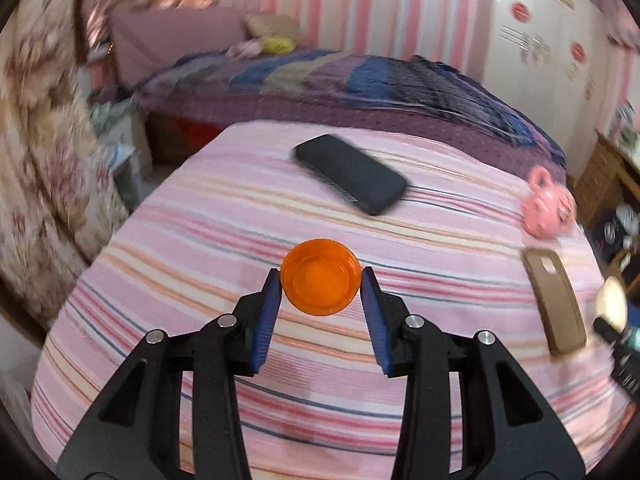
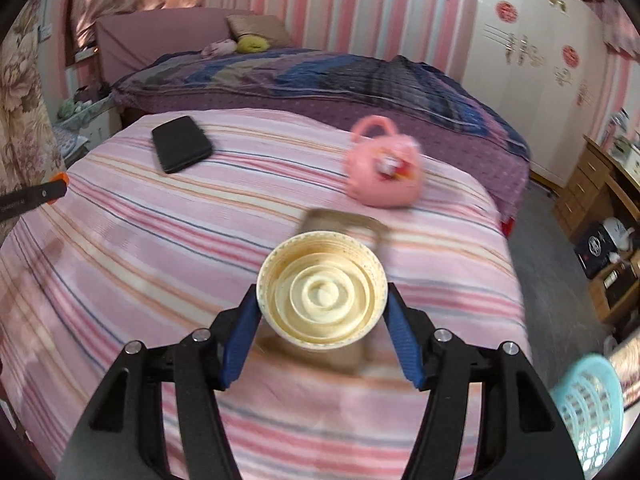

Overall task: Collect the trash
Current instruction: 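Carry the orange cap in the left tool while the right tool carries the lid to the basket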

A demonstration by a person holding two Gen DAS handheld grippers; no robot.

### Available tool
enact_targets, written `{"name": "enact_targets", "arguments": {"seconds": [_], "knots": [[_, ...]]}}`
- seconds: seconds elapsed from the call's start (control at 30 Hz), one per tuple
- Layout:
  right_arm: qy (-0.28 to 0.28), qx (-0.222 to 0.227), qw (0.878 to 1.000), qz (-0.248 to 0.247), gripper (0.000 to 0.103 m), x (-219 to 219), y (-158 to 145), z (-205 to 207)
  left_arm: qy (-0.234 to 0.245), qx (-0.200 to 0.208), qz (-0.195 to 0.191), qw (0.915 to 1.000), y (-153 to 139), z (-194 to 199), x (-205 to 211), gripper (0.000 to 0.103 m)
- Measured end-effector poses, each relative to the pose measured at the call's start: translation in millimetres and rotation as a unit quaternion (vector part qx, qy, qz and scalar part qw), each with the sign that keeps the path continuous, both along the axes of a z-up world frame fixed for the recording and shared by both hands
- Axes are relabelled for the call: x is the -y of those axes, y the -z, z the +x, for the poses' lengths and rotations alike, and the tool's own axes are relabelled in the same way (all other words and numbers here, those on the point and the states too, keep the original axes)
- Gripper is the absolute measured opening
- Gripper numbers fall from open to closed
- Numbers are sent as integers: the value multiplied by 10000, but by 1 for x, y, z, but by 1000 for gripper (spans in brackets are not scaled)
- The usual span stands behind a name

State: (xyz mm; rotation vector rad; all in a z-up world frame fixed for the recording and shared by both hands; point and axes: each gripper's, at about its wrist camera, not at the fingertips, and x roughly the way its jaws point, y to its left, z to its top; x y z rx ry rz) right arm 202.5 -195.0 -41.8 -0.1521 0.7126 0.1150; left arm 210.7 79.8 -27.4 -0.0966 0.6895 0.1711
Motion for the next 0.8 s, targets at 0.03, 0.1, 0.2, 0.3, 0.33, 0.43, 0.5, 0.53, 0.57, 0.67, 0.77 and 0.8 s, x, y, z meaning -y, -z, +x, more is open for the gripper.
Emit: {"name": "enact_targets", "arguments": {"seconds": [0.03,0.1,0.2,0.3,0.33,0.43,0.5,0.53,0.57,0.67,0.77,0.8], "knots": [[33,13,10000,-3,61,5,-1,-3,110,85,74,9999,-1,-6,13,39],[194,75,9998,-11,61,29,-5,-15,269,164,58,9995,-3,-13,31,39],[432,166,9989,-8,61,61,-10,-31,555,258,-207,9979,-5,-27,59,39],[722,270,9970,15,61,93,-17,-47,805,261,-382,9957,-3,-35,85,39],[782,293,9965,16,61,99,-18,-51,898,260,-383,9949,-1,-38,97,39],[1090,413,9932,-27,61,131,-24,-71,1203,173,-351,9920,7,-45,136,39],[1231,460,9913,-45,61,147,-25,-80,1439,114,-372,9888,11,-49,163,39],[1375,505,9892,-63,61,162,-26,-89,1610,84,-402,9861,13,-53,181,39],[1475,530,9876,-72,61,173,-26,-95,1749,65,-430,9836,14,-55,195,39],[1732,587,9831,-58,61,203,-25,-111,2152,56,-466,9754,16,-63,236,39],[1948,601,9790,24,61,230,-21,-124,2492,63,-464,9673,17,-71,274,39],[2074,600,9764,97,61,245,-17,-131,2598,60,-463,9645,18,-74,286,39]]}}
